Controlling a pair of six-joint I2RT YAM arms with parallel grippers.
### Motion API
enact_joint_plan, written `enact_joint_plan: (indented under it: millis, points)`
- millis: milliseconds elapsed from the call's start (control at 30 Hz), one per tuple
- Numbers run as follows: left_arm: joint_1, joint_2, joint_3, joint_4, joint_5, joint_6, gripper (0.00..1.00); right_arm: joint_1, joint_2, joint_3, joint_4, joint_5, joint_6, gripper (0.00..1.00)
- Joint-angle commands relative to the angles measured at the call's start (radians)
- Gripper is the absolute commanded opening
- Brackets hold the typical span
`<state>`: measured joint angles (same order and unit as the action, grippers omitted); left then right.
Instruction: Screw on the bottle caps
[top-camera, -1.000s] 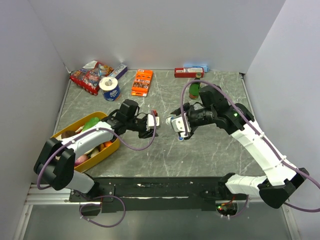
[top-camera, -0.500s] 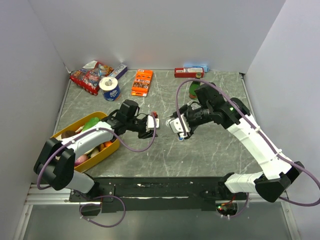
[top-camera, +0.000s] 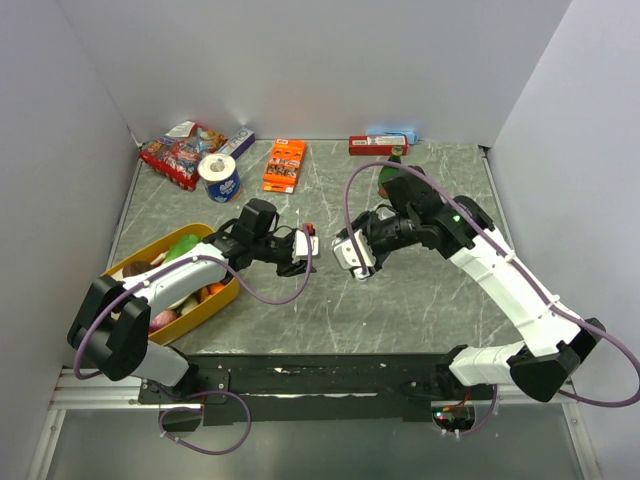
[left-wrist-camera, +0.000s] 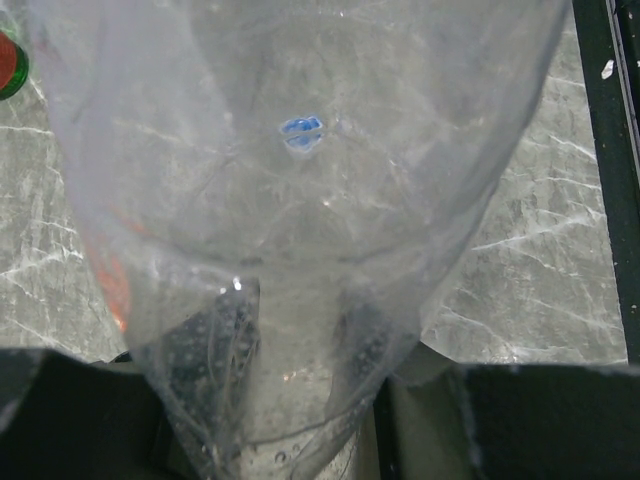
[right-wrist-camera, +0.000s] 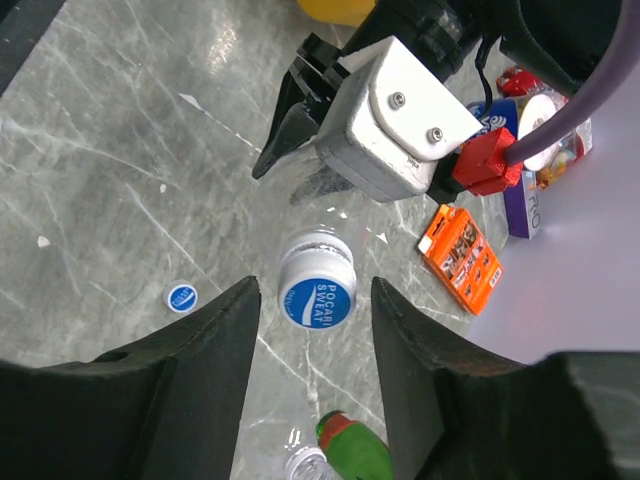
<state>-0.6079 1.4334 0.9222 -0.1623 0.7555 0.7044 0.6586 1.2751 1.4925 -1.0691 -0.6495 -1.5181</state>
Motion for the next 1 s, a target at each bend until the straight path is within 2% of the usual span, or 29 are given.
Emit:
enact_joint_plan:
  millis: [0,167,233,333,367,400,467,500,567,600,633,667,700,767,833,967]
  points:
    - [0.002,-0.019,0.032,0.026,0.044,0.033,0.01,0.007,0.016,0.011,0.028,0.004,0.004,0.50]
    - [0.002,-0.024,0.024,0.043,0.044,0.023,0.01,0.009,0.033,0.023,0.001,0.011,0.002,0.36]
    - [0.002,-0.027,0.017,0.055,0.036,0.017,0.01,0.007,0.047,0.028,-0.005,0.014,0.025,0.28]
    - [-0.009,-0.048,-0.023,0.154,-0.045,-0.035,0.01,0.009,0.092,0.063,-0.011,0.022,0.128,0.16]
    - [-0.012,-0.069,-0.038,0.205,-0.068,-0.048,0.01,0.009,0.114,0.105,-0.011,0.027,0.183,0.14]
    - [-0.030,-0.085,-0.061,0.346,-0.178,-0.095,0.01,0.009,0.174,0.136,-0.017,0.034,0.313,0.11]
    - [-0.055,-0.122,-0.153,0.514,-0.308,-0.144,0.01,0.007,0.251,0.259,-0.061,0.045,0.444,0.07]
    - [-0.081,-0.126,-0.176,0.661,-0.426,-0.164,0.01,0.006,0.329,0.302,-0.068,0.071,0.601,0.07]
    - [-0.119,-0.116,-0.213,0.777,-0.546,-0.189,0.01,-0.002,0.416,0.464,-0.132,0.068,0.752,0.04]
    - [-0.130,-0.105,-0.209,0.825,-0.592,-0.201,0.01,-0.010,0.511,0.527,-0.170,0.050,0.892,0.03]
    - [-0.144,-0.090,-0.186,0.834,-0.690,-0.207,0.01,-0.013,0.561,0.655,-0.237,0.039,0.967,0.02]
    - [-0.160,-0.059,-0.168,0.834,-0.728,-0.220,0.01,-0.019,0.610,0.720,-0.276,0.024,1.039,0.02]
    - [-0.165,-0.045,-0.139,0.842,-0.752,-0.229,0.01,-0.025,0.682,0.770,-0.287,0.005,1.187,0.02]
    - [-0.170,-0.015,-0.119,0.853,-0.838,-0.275,0.01,-0.019,0.658,0.695,-0.180,0.033,1.280,0.00]
    - [-0.170,0.004,-0.074,0.808,-0.863,-0.311,0.01,-0.014,0.668,0.693,-0.166,0.037,1.389,0.00]
    - [-0.170,0.016,-0.034,0.735,-0.887,-0.417,0.01,-0.028,0.684,0.703,-0.131,0.005,1.483,0.00]
